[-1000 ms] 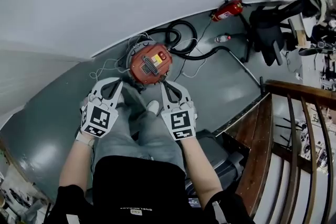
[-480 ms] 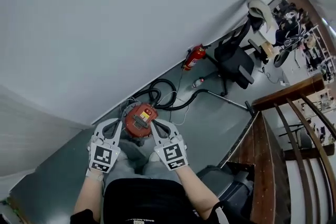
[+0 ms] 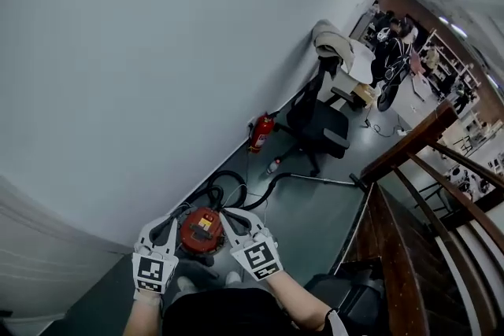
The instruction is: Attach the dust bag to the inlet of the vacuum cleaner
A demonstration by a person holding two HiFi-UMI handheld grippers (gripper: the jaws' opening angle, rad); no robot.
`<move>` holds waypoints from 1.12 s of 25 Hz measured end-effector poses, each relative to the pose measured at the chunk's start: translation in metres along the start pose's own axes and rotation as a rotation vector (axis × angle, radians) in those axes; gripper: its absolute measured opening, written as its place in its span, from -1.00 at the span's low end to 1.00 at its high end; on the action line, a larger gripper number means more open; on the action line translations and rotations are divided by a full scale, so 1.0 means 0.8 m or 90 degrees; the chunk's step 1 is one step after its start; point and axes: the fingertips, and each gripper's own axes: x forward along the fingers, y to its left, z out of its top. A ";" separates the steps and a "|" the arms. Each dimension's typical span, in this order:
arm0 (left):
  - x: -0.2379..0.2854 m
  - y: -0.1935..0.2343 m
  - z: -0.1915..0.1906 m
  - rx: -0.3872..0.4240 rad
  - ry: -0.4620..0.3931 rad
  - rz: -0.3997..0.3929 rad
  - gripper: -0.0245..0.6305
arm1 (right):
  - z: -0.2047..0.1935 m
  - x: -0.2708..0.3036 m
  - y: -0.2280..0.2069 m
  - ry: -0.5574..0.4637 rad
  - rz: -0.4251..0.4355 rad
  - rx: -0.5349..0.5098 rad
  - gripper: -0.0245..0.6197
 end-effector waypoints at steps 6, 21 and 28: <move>0.007 -0.023 0.053 0.035 -0.018 -0.014 -0.88 | 0.038 -0.030 -0.016 -0.039 0.016 0.057 -0.84; 0.029 -0.053 0.107 0.014 -0.074 -0.052 -0.88 | 0.056 -0.055 -0.081 -0.088 -0.014 0.107 -0.84; 0.040 -0.058 0.108 -0.003 -0.067 -0.061 -0.88 | 0.058 -0.064 -0.090 -0.093 -0.034 0.094 -0.84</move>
